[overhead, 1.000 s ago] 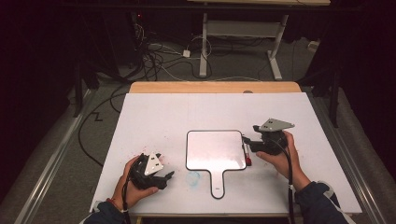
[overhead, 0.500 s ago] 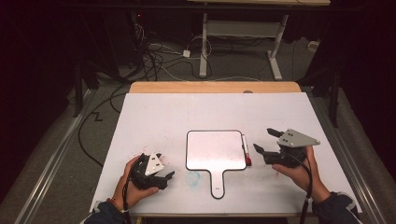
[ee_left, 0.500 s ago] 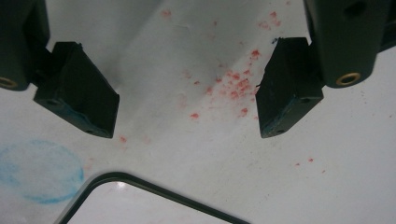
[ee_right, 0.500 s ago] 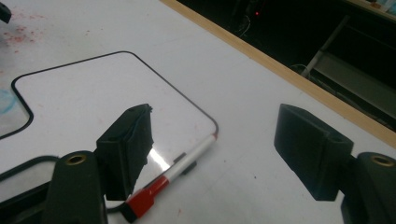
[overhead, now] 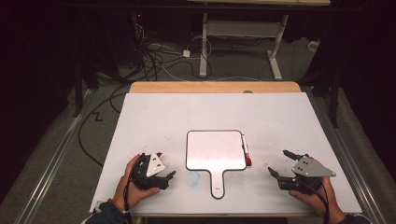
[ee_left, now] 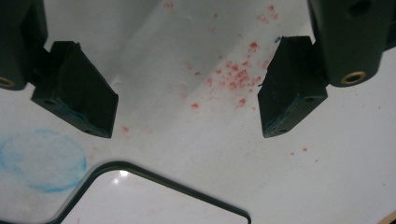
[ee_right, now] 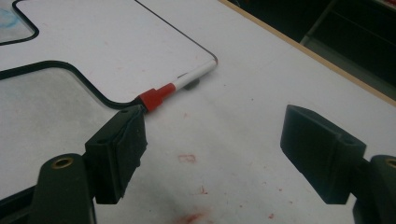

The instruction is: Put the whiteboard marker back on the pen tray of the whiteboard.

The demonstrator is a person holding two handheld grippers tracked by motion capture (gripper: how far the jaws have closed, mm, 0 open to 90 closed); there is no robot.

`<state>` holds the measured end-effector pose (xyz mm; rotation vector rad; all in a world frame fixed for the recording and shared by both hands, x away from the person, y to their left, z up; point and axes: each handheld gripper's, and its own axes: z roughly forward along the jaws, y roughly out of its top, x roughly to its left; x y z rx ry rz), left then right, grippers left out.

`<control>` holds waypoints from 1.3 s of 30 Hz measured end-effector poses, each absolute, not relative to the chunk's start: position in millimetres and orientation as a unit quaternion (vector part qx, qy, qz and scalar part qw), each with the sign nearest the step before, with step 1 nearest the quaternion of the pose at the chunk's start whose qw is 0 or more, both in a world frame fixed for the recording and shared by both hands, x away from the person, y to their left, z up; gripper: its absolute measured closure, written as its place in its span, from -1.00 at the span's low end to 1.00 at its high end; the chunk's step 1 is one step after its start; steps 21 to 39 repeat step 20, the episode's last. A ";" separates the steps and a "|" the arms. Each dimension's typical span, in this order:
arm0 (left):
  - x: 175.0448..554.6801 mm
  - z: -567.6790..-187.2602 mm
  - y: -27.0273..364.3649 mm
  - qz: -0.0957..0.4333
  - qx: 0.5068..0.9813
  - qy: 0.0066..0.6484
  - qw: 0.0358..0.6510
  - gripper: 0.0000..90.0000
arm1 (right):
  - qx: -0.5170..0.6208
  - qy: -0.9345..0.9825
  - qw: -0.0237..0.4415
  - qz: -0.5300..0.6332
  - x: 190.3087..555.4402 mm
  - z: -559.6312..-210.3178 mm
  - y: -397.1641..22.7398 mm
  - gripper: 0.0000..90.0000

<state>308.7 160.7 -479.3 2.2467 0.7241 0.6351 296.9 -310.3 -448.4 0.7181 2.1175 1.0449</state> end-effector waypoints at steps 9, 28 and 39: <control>307.7 -479.4 159.1 0.239 0.868 0.271 0.340 -0.57 | 0.281 0.804 0.345 0.396 291.8 -444.4 -311.0 -0.48; 310.7 -479.7 157.7 0.244 0.869 0.270 0.335 -0.57 | 0.272 0.809 0.349 0.388 294.5 -448.0 -308.8 -0.48; 310.7 -479.7 157.7 0.244 0.869 0.270 0.335 -0.57 | 0.272 0.809 0.349 0.388 294.5 -448.0 -308.8 -0.48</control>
